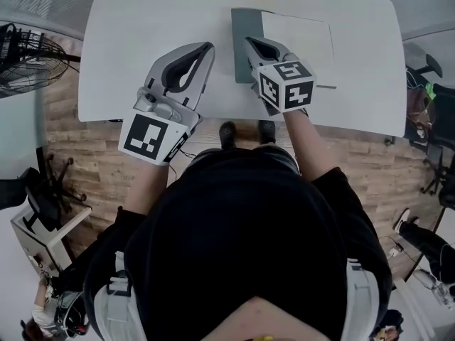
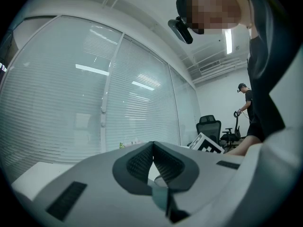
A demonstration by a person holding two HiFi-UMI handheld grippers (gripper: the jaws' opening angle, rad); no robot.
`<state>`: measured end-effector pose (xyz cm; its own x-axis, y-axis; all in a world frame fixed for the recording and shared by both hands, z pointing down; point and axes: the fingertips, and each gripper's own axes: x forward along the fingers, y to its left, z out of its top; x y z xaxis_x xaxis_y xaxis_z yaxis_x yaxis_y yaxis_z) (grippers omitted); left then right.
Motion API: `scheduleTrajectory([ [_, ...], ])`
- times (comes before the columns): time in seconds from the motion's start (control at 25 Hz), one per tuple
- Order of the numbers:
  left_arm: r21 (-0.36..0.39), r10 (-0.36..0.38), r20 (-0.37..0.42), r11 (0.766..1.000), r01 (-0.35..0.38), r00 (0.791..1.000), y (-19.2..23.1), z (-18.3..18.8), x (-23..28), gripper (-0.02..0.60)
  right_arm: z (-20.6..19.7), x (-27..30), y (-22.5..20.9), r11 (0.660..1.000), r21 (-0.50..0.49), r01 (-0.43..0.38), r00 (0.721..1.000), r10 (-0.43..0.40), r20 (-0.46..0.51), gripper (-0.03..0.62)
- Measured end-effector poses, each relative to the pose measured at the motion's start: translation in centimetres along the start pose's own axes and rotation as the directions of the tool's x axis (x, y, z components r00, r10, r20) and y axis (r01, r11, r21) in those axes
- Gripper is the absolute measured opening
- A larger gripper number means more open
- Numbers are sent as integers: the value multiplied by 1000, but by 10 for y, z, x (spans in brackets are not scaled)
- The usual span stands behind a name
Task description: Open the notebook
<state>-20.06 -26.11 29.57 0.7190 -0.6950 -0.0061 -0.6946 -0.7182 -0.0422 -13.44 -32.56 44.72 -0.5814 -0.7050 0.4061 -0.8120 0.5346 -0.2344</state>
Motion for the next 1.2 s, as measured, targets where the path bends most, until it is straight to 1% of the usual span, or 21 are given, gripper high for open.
scheduleTrajectory([
  [0.12, 3, -3, 18, 1000, 3, 1000, -2, 6, 0, 8, -14, 2, -8, 1000, 4, 17, 999, -17, -33, 5],
  [0.24, 1, -4, 2, 1000, 4, 1000, -1, 0, -3, 8, -23, 2, -10, 1000, 15, 23, 998, -22, -51, 5],
  [0.32, -1, -4, -9, 1000, 4, 1000, 1, -4, -5, 8, -28, 5, -8, 1000, 21, 24, 998, -23, -58, 5],
  [0.48, -1, -6, 16, 1000, 6, 1000, 2, 1, -5, 8, -33, 9, -5, 999, 26, 21, 998, -19, -61, 5],
  [0.56, -2, -6, 2, 1000, 6, 1000, 2, -2, -6, 8, -32, 9, -4, 999, 31, 19, 998, -18, -55, 5],
  [0.64, -3, -4, -10, 1000, 4, 1000, 3, -5, -8, 8, -30, 9, -1, 999, 37, 15, 999, -13, -43, 5],
  [0.76, -7, -4, 15, 1000, 5, 1000, 2, 0, -6, 8, -20, 5, 3, 999, 40, 4, 1000, -4, -7, 5],
  [1.04, -8, -14, 27, 1000, 14, 1000, -4, 4, 3, 8, 5, -19, 2, 1000, 27, 2, 997, -4, 74, 5],
  [1.2, -7, -19, 10, 1000, 19, 1000, -9, -1, 10, 9, 19, -35, -2, 1000, 27, 0, 993, -3, 121, 5],
])
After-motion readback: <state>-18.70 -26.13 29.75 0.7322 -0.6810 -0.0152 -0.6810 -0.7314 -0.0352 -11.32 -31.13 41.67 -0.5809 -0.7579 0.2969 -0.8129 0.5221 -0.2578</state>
